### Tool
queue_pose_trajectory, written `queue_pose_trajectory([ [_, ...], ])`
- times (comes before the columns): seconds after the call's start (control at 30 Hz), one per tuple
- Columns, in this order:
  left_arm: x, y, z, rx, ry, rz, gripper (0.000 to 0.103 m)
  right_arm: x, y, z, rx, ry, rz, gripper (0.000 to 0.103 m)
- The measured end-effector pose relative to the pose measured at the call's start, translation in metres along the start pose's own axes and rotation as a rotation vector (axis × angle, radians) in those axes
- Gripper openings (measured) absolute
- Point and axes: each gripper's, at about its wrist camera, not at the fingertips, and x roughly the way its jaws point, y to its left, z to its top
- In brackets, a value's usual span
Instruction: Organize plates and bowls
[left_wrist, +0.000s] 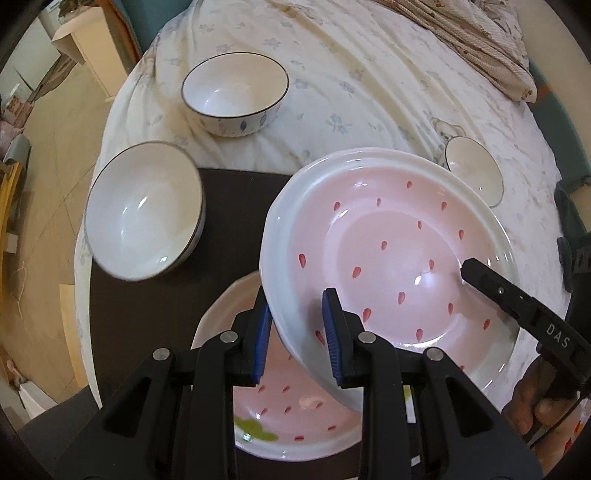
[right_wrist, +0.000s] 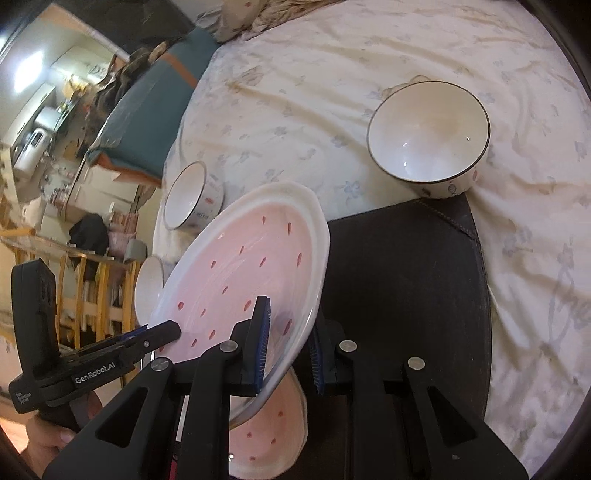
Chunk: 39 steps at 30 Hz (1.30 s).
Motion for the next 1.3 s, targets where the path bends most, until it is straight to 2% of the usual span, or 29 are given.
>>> queue_pose_trajectory([
  [0.3, -0.009, 0.021, -0.042, -0.004, 0.008, -0.021, 0.023, -0.003, 0.018, -0.033, -0.056, 0.035, -0.008, 0.022],
  [0.63, -0.005, 0.051, -0.077, 0.012, 0.022, -0.037, 0.023, 0.006, 0.030, -0.075, -0.059, 0.072, -0.004, 0.022],
  [0.9, -0.003, 0.064, -0.085, 0.020, 0.015, -0.045, 0.023, 0.022, 0.034, -0.096, -0.067, 0.118, -0.019, 0.022],
  [1.3, 0.012, 0.071, -0.090, 0.005, 0.047, -0.073, 0.023, 0.038, 0.013, -0.108, 0.031, 0.162, -0.010, 0.022],
])
